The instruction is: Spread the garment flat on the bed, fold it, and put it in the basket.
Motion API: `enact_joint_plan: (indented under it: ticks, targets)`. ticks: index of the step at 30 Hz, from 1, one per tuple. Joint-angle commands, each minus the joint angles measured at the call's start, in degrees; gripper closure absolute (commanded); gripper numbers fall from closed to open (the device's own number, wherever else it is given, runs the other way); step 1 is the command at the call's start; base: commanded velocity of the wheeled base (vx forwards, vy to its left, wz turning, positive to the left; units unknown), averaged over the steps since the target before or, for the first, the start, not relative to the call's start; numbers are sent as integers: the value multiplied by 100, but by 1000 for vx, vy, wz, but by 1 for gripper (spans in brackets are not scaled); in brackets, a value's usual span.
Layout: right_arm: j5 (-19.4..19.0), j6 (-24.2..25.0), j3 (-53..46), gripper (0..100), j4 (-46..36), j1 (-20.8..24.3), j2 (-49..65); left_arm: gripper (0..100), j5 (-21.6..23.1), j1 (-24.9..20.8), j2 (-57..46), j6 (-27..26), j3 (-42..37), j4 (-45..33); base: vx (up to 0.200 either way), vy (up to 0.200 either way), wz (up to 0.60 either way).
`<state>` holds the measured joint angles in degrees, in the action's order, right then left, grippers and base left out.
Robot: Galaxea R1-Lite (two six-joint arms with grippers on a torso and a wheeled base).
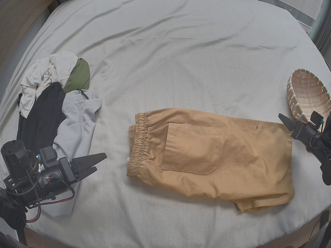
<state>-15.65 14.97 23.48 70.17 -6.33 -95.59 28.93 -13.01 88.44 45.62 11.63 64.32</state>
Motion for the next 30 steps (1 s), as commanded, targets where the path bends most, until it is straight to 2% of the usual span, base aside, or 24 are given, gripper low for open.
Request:
enact_joint_plan:
  ticks: [1, 5, 25, 30]
  targets:
    - [115, 50, 25, 0, 67, 184, -92, 0, 8, -114, 903, 26, 252, 389, 0, 0, 0]
    - [106, 50, 16, 0, 76, 176, -92, 0, -19, -369, 1079, 35, 419, 459, 0, 0, 0]
    - [106, 50, -19, 0, 76, 281, -74, 0, 16, -703, 1316, 53, 586, 476, 0, 0, 0]
    - [106, 59, -28, 0, 76, 299, -65, 0, 25, -905, 1307, 79, 674, 476, 0, 0, 0]
